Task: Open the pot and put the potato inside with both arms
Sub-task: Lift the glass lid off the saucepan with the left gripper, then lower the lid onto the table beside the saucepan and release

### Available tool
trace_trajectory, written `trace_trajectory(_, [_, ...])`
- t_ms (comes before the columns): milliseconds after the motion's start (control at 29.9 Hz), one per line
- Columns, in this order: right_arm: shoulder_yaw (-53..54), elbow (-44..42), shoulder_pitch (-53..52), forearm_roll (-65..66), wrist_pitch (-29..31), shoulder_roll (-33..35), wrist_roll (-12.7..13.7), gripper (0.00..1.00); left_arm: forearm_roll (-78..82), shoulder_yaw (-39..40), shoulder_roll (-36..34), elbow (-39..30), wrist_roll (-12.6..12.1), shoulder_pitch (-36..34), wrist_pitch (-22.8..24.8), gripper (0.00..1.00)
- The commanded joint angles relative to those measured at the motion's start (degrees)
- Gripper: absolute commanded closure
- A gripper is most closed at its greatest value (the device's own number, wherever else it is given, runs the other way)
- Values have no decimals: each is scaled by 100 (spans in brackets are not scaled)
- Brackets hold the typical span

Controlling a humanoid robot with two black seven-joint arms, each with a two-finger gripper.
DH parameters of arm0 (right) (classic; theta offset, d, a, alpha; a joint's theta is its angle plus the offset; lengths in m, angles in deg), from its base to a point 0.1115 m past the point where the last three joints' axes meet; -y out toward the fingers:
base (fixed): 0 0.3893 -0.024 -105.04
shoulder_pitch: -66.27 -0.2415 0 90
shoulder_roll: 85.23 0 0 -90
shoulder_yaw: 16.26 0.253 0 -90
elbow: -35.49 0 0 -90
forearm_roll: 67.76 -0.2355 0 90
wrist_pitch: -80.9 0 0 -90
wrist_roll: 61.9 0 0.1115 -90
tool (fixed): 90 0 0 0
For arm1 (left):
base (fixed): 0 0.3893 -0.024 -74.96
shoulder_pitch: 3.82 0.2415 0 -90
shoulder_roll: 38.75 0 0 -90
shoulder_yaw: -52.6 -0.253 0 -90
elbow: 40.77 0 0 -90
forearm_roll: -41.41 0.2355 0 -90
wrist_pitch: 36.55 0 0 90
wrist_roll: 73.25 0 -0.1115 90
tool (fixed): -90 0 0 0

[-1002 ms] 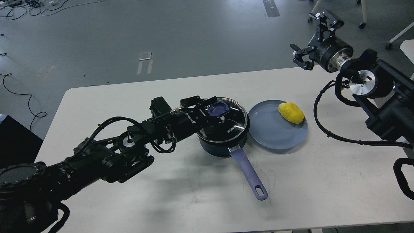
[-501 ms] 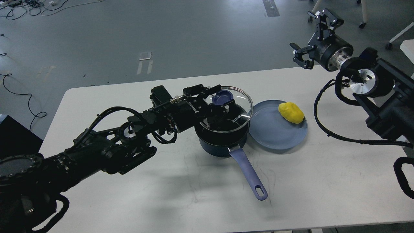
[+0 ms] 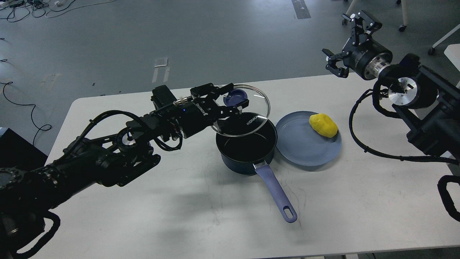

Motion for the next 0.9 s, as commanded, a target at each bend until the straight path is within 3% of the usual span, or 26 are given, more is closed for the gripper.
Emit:
trace_trajectory(0, [-16, -7, -4, 0, -1, 13, 0, 0, -26, -53, -408, -144, 1, 74, 1, 86])
trace_trajectory(200, [-25, -7, -4, 0, -10, 4, 0, 0, -35, -71, -1339, -672, 1, 496, 1, 85])
trace_trajectory(401, [-103, -7, -31, 0, -80, 4, 9, 0, -165, -53, -1867, -663, 1, 821, 1, 84])
trace_trajectory(868, [-288, -15, -128, 0, -159, 31, 9, 0, -588, -53, -1570, -243, 1, 1762, 1, 79])
